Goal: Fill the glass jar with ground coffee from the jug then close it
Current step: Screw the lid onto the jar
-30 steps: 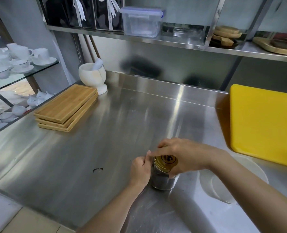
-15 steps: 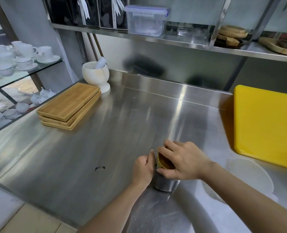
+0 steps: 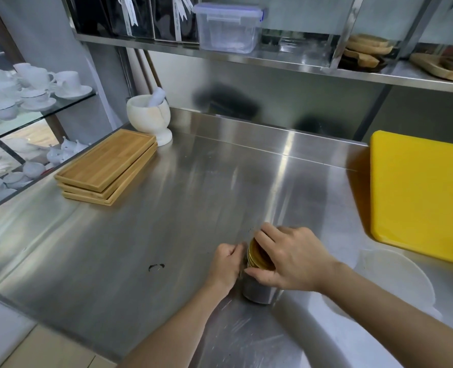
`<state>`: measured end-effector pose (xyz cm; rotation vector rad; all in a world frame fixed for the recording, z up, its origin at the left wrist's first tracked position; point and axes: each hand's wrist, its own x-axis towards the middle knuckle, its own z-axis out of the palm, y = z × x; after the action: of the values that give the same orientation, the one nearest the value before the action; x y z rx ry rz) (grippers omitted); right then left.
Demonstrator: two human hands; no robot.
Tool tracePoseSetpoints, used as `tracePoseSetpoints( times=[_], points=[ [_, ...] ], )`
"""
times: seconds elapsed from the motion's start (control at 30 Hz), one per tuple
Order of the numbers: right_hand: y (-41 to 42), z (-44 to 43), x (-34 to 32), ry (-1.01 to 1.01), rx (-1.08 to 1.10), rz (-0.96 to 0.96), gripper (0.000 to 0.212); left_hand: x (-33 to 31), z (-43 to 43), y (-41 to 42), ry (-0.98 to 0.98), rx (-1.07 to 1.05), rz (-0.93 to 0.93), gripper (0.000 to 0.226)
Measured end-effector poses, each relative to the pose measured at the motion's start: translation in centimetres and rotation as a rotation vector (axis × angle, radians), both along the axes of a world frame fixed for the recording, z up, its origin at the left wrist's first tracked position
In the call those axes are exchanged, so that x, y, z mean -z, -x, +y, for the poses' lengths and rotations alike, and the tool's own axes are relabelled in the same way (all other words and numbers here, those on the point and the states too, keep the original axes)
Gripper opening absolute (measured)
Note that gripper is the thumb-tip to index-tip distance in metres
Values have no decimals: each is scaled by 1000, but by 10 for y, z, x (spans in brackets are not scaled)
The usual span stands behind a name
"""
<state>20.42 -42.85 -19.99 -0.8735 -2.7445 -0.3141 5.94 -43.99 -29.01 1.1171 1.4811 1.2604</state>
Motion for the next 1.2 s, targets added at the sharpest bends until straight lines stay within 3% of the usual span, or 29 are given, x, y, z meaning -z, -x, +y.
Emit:
tracePoseSetpoints(
  times=[0.13,0.23,0.43,1.2],
  points=[
    [-5,10,-7,40,-212,-71,60,-4,4,5,11,91,-40,46],
    [-4,12,-5,65,-219,-33,57,-1,3,1,-25,12,106,47],
    [-1,4,2,68,-121,61,50,7,0,-7,-43,-147,93,50],
    [10,-18,8,49,262,174,54,-14,-10,-14,-46,-214,178,48]
  ],
)
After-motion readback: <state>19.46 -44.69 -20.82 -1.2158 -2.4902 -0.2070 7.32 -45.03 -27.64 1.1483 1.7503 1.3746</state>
